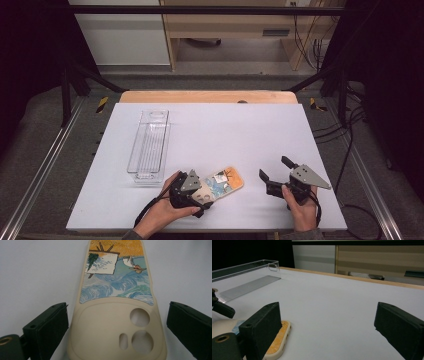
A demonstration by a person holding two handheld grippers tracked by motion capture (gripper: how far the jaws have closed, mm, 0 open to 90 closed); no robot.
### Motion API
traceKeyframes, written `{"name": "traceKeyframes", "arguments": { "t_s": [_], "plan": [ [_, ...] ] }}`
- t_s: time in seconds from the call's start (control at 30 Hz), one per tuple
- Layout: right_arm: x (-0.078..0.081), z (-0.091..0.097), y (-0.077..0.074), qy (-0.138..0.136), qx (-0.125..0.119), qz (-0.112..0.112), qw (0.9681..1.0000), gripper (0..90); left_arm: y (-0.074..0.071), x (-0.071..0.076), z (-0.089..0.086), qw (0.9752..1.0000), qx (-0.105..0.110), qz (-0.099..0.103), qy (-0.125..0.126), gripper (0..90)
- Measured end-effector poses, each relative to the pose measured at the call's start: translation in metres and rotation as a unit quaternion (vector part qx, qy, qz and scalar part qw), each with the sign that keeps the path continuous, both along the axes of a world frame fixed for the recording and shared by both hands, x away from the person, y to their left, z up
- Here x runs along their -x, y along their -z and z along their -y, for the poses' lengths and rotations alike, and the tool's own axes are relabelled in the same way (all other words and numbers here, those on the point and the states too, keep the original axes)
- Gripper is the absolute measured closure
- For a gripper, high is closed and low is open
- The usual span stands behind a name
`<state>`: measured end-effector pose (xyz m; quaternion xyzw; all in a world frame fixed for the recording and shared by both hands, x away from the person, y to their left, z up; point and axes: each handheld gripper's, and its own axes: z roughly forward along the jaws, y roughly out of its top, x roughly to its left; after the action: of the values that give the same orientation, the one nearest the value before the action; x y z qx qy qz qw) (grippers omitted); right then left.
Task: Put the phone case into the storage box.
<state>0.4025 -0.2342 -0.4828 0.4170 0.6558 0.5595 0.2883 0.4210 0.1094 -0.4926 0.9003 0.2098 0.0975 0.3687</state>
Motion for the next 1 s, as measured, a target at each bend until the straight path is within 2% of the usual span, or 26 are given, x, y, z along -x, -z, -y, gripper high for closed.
{"name": "traceKeyframes", "arguments": {
  "t_s": [0.53,0.8,1.0],
  "plan": [
    [0.0004,0.0002,-0.0004,0.000,-0.002,0.002,1.0000,7.3,0.0041,-0.0022,0.0037,0.9999,-0.014,-0.009,-0.003,5.5],
    [0.0005,-0.0003,-0.0002,0.001,0.000,0.001,1.0000,7.4,0.0041,-0.0028,0.0020,0.9999,-0.009,-0.011,-0.009,9.1],
    [0.0006,-0.0014,0.0000,0.002,0.002,0.002,1.0000,7.3,0.0029,-0.0026,0.0025,0.9998,-0.014,-0.010,-0.005,10.3]
  ]
}}
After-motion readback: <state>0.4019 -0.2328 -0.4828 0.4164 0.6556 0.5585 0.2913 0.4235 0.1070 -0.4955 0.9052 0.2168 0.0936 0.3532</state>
